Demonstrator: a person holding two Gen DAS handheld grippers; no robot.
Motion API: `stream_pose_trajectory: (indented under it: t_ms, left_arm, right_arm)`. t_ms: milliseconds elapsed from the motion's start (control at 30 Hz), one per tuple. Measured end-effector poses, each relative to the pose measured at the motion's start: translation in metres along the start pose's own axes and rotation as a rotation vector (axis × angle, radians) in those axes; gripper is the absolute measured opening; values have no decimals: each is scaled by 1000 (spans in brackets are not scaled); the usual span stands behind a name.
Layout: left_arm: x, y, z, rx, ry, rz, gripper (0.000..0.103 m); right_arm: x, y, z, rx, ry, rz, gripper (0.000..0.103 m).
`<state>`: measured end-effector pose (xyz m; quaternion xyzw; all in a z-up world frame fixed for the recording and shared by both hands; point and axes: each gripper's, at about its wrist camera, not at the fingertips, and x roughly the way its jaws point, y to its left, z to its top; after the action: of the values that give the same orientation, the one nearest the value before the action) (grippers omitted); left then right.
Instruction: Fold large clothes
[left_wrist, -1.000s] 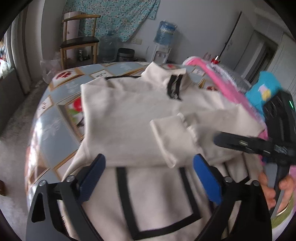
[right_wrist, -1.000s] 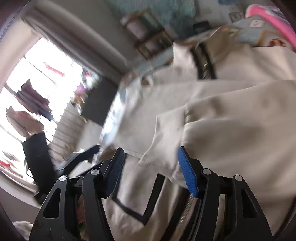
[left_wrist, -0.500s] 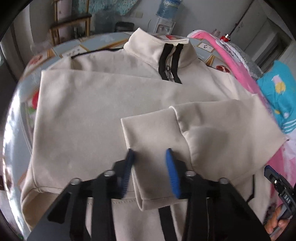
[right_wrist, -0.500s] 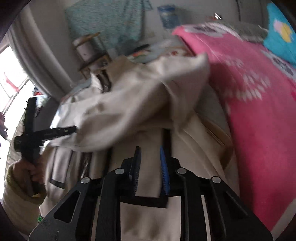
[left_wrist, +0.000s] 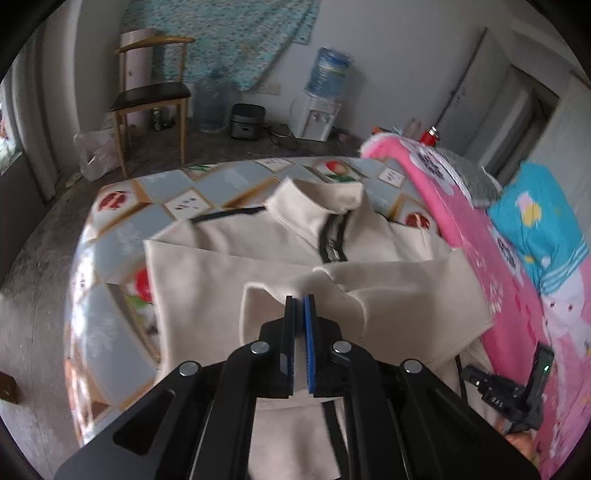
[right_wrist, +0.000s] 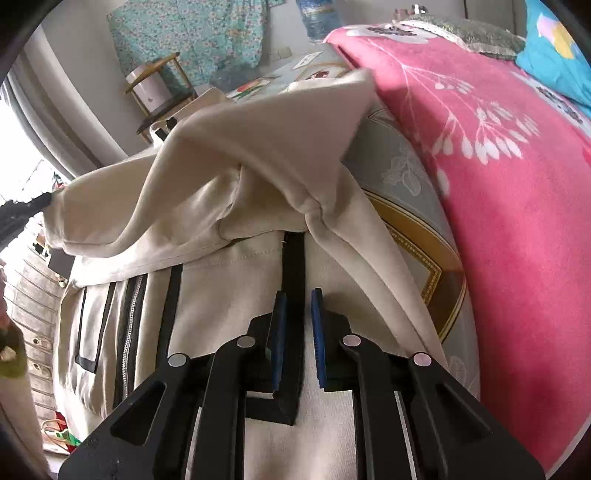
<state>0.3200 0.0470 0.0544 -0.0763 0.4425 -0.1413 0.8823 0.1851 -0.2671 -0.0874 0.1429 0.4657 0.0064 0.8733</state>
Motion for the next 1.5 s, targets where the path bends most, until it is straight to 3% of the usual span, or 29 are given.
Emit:
stream_pose_trajectory:
  t_ms: [100, 300, 467, 567, 633, 667, 733, 833, 900, 1067, 1200, 1267, 1367, 1500]
  left_arm:
    - [7, 30, -1, -57, 32, 57, 4]
    - [36, 74, -26, -147, 124, 87, 4]
    - [33, 78, -26, -121, 104, 122, 5]
    - [45, 83, -27, -117, 147, 141, 8]
    - [55, 88, -32, -133, 178, 137, 10]
    - [56, 90, -34, -141, 183, 128, 11]
    - [54, 92, -37, -148, 181, 115, 16]
    - [52, 93, -42, -151, 187, 80, 26]
    - [54, 92, -45, -145, 197, 75, 27]
    - [63, 89, -50, -149, 195, 72, 27]
    - [67, 86, -54, -132, 171, 92, 25]
    - [66, 85, -55, -110, 153, 92, 3]
    - [51, 82, -48, -89, 102, 87, 2]
    - [7, 78, -27, -92, -10, 62, 2]
  right_arm:
    - [0, 3, -1, -21, -3, -18, 12]
    - [2, 8, 1, -27, 3, -24, 12]
    - [6, 12, 8, -30, 16, -30, 12]
    - [7, 10, 10, -30, 28, -25, 14]
    - [2, 9, 15, -6, 52, 11, 23]
    - [-3, 8, 18, 3, 53, 22, 37]
    - [-20, 6, 29, 15, 32, 50, 55]
    - [-40, 4, 53, 25, 18, 110, 58]
    - [-44, 2, 71, 34, 15, 147, 62]
    - [-1, -10, 118, 78, 43, 137, 62]
    - [44, -25, 140, 161, 77, 122, 49]
    - [62, -29, 144, 181, 94, 128, 27]
    - [70, -27, 147, 174, 102, 119, 9]
    - [45, -16, 147, 144, 30, 150, 6]
